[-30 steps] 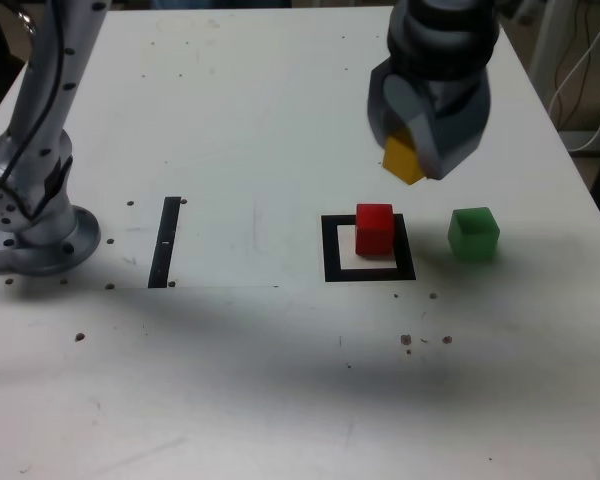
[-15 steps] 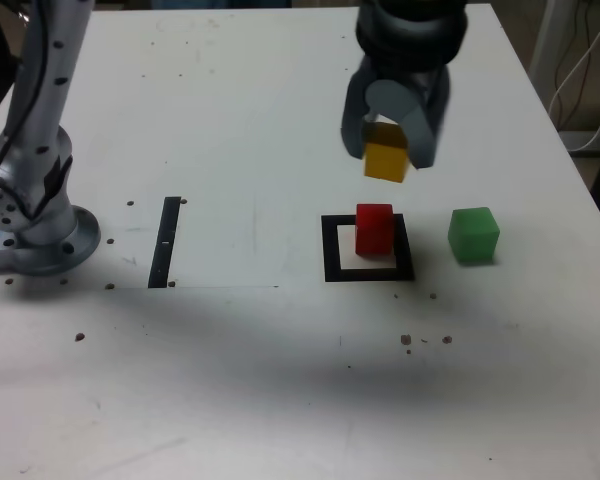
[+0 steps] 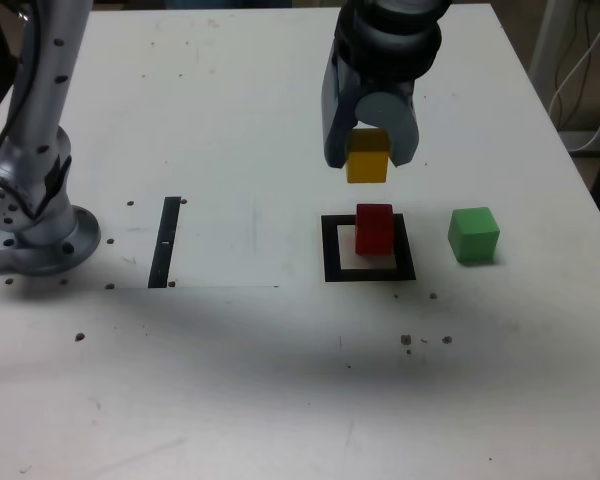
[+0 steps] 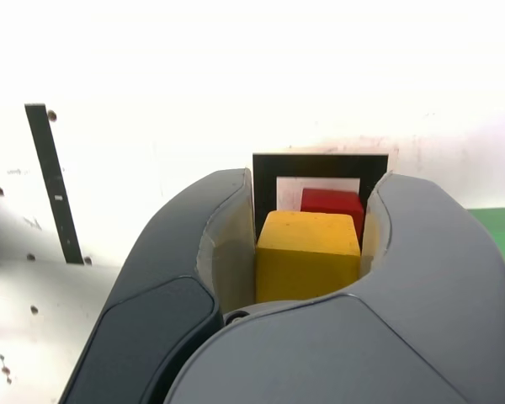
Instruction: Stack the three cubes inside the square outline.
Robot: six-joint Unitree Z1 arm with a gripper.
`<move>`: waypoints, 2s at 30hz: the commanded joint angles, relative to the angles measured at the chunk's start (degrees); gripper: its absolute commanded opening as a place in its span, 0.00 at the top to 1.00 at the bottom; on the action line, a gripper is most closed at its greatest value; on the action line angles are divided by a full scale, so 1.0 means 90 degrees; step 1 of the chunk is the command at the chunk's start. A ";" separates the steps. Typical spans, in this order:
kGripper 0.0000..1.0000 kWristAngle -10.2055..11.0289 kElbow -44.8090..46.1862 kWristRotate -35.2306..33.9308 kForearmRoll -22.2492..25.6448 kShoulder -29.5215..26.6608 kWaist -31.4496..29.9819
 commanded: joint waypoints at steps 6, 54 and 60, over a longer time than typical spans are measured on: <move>0.67 -0.0181 0.0036 -0.0017 -0.0025 0.0037 0.0032; 0.64 -0.0146 0.0350 0.0015 -0.0613 0.0494 0.0032; 0.64 -0.0196 0.0437 0.0012 -0.0695 0.0507 0.0032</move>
